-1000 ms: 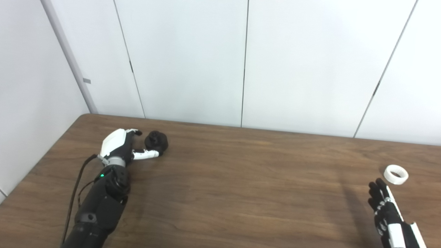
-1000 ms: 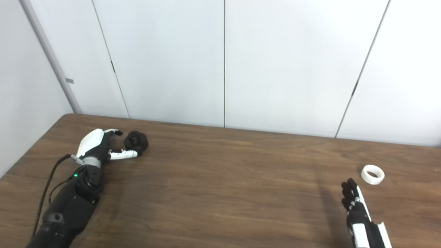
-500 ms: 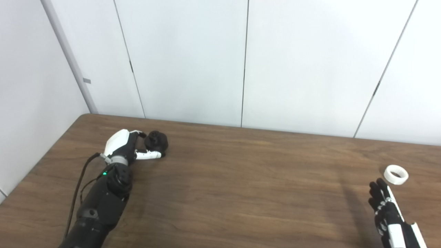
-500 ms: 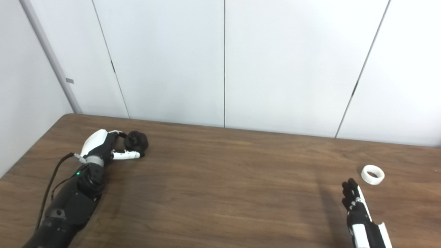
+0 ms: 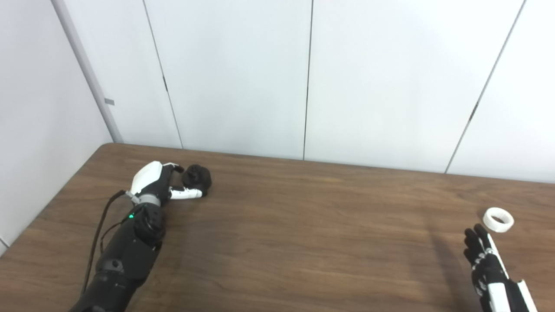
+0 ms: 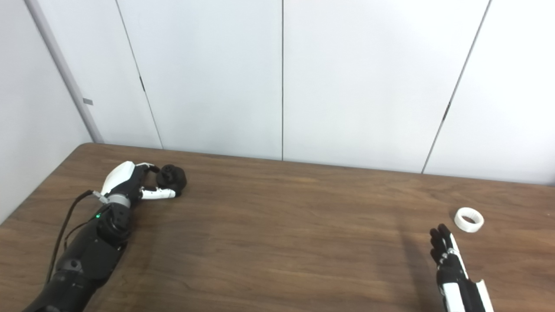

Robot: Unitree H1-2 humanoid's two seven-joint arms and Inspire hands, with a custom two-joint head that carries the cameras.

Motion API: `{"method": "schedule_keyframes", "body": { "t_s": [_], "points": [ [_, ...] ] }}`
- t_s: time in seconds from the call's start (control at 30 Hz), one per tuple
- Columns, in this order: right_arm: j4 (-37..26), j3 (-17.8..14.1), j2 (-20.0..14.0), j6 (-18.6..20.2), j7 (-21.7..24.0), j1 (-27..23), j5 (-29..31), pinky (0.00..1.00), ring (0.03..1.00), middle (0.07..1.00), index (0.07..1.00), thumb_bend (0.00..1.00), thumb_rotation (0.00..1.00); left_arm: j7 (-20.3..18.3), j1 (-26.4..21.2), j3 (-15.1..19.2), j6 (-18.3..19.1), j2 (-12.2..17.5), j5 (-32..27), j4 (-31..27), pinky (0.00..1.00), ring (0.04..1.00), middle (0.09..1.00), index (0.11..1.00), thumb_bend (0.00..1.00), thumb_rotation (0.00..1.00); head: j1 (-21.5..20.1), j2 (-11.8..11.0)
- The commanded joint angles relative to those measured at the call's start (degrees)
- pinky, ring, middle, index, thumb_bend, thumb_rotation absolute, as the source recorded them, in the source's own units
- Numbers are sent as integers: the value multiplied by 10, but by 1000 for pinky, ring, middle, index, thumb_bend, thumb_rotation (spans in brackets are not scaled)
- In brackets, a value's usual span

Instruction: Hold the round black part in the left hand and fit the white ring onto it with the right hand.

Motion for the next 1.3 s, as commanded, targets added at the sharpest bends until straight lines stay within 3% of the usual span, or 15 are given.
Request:
{"method": "schedule_keyframes", "body": {
  "t_s": [0.0, 0.8, 1.27],
  "points": [
    [96, 9, 25, -11, -1, 51, 4, 1000, 994, 974, 986, 555, 946, 5, -34, 1, -17, 24, -4, -18, 1000, 987, 921, 804, 914, 359, 0, 0],
    [87, 8, 28, -4, -2, 52, 8, 1000, 984, 971, 980, 551, 936, 4, -33, 1, -21, 13, -25, -26, 1000, 990, 929, 783, 902, 355, -5, 8],
    [88, 7, 25, -6, -5, 57, 0, 1000, 975, 962, 971, 604, 930, 9, -33, -5, -20, 12, -20, -25, 1000, 981, 914, 759, 871, 286, -8, 13]
  ]
}}
